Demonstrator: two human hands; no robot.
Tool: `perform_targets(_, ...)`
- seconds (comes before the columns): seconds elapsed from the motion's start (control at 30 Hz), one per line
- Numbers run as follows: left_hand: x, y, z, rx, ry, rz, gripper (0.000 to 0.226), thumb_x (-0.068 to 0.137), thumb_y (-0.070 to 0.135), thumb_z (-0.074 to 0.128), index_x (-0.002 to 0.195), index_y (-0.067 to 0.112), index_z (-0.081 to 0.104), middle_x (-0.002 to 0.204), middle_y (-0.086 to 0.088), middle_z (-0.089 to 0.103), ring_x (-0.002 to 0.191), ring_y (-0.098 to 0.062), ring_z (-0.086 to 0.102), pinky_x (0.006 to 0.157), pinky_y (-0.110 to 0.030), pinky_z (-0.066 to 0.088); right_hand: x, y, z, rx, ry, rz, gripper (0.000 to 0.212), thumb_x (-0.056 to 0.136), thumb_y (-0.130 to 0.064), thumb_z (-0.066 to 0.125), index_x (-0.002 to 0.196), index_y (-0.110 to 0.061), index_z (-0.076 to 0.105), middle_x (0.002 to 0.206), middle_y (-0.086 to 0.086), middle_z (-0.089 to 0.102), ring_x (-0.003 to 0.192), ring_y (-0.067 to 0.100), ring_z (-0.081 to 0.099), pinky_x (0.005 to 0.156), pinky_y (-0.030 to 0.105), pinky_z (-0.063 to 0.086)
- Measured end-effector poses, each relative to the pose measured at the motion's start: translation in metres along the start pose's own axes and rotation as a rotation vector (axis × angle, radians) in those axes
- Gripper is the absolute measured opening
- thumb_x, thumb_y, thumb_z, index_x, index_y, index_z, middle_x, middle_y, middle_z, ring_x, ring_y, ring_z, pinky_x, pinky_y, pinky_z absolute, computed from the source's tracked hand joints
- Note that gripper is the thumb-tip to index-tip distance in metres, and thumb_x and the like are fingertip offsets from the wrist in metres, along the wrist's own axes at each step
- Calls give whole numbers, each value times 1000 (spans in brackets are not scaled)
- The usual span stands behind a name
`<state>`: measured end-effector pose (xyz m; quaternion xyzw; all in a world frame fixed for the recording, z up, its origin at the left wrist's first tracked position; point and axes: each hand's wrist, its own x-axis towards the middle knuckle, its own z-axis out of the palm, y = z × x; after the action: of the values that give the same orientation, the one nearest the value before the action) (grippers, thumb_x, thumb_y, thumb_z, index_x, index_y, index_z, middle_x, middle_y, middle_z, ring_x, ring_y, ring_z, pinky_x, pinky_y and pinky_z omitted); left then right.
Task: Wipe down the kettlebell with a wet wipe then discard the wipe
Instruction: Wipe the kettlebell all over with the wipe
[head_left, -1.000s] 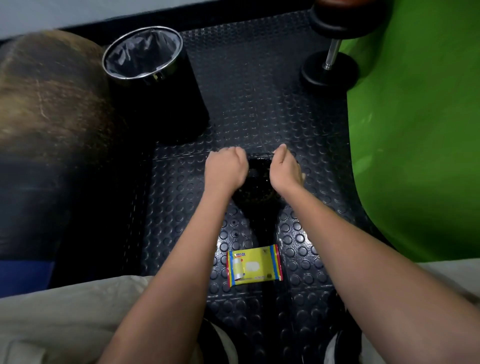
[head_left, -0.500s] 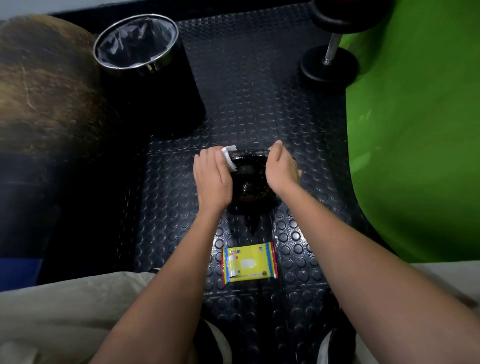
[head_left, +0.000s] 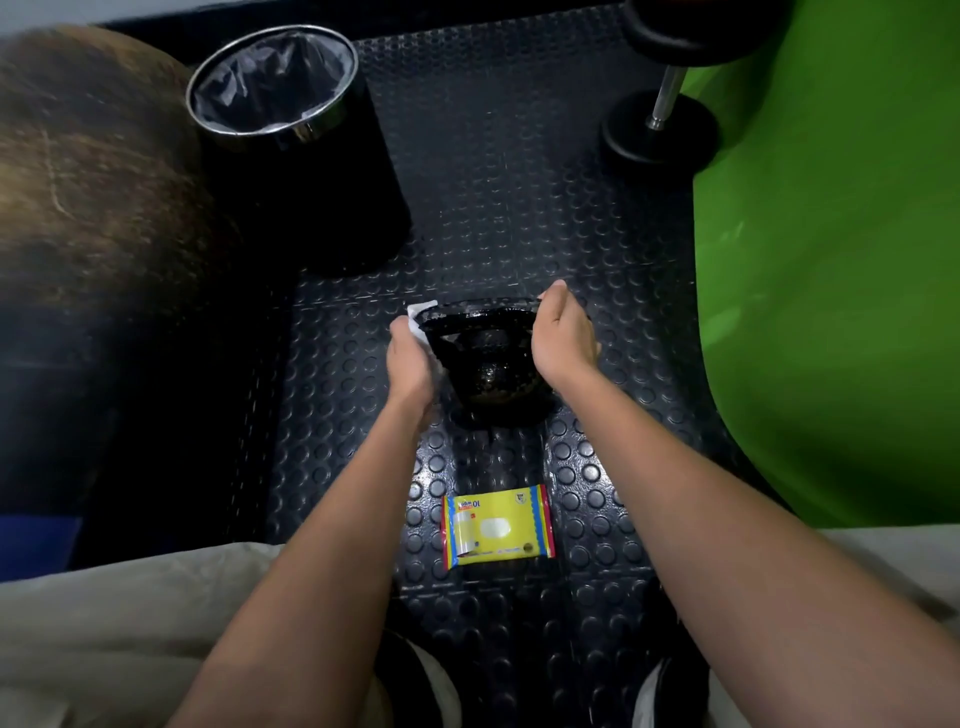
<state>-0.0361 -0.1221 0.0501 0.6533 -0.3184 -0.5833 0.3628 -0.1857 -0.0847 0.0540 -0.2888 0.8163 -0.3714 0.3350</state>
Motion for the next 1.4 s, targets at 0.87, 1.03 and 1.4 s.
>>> perform_targets(0.87, -15, 21, 28, 1198, 38, 1131, 35, 103, 20, 25, 74, 16, 44, 76, -3, 60, 76, -27, 55, 116, -49, 31, 1, -4, -4, -31, -26, 4, 61, 106, -45, 8, 133, -20, 56, 140, 5, 56, 135, 31, 44, 117, 53, 14)
perform_targets(1.03, -3, -9, 5, 837, 112, 1049, 38, 109, 23, 22, 86, 16, 50, 85, 3, 52, 85, -19, 48, 113, -46, 33, -1, -3, -5, -41, -43, -21, 60, 106, -46, 7, 132, -21, 55, 140, 6, 55, 138, 32, 41, 118, 55, 11)
perform_targets(1.4, -3, -20, 15, 119, 187, 342, 40, 109, 39, 23, 103, 19, 58, 102, 8, 61, 99, -8, 55, 89, -29, 39, 5, 1, 1, 26, -9, -17, 63, 104, -51, 7, 135, -22, 54, 138, 2, 58, 134, 32, 45, 118, 57, 16)
